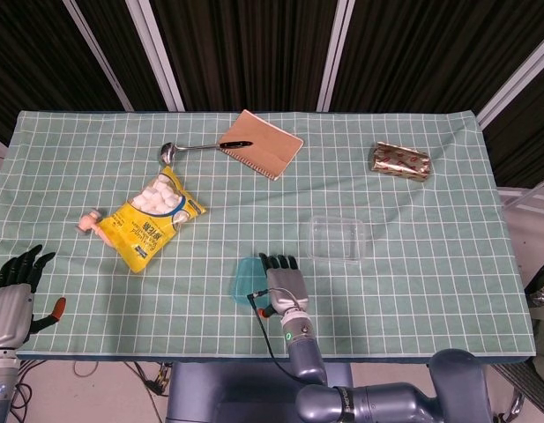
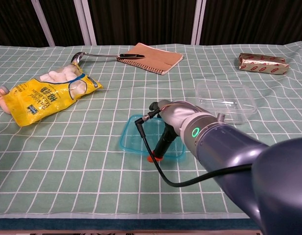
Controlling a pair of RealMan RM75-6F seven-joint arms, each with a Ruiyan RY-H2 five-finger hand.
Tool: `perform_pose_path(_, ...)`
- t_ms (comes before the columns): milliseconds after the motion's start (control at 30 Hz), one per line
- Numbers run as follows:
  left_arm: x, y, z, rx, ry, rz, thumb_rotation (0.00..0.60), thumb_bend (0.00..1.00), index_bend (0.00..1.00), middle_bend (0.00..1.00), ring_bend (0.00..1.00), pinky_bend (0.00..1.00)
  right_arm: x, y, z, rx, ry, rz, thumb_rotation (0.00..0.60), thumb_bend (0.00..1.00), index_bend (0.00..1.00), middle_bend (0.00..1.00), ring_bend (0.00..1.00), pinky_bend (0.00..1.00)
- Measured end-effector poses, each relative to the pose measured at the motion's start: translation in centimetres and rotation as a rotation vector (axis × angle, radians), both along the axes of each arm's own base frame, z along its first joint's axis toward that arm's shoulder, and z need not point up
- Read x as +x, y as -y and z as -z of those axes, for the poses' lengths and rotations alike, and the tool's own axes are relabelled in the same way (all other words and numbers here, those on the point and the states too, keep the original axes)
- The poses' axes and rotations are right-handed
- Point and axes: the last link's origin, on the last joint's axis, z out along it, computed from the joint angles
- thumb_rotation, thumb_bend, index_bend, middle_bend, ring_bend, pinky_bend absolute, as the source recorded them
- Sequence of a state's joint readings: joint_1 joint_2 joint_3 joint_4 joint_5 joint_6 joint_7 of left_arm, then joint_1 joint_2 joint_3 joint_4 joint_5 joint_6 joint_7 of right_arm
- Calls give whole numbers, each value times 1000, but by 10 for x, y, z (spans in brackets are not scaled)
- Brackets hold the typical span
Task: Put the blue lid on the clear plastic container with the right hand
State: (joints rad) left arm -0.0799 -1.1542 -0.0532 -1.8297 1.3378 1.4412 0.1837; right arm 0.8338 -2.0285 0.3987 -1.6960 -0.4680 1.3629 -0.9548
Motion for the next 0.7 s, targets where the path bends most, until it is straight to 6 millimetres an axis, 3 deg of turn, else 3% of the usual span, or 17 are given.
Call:
perform_pose_path(433,0,0,0,1,-2,0,600,361,138,0,0,0,13,2,-27,-37,86,-30,600,351,0,491,85,0)
perform_pose_path(700,0,0,0,2,-1,-1,600,361,138,0,0,0,16,14,-53,-97,115,-51,600,350,0,491,68,0)
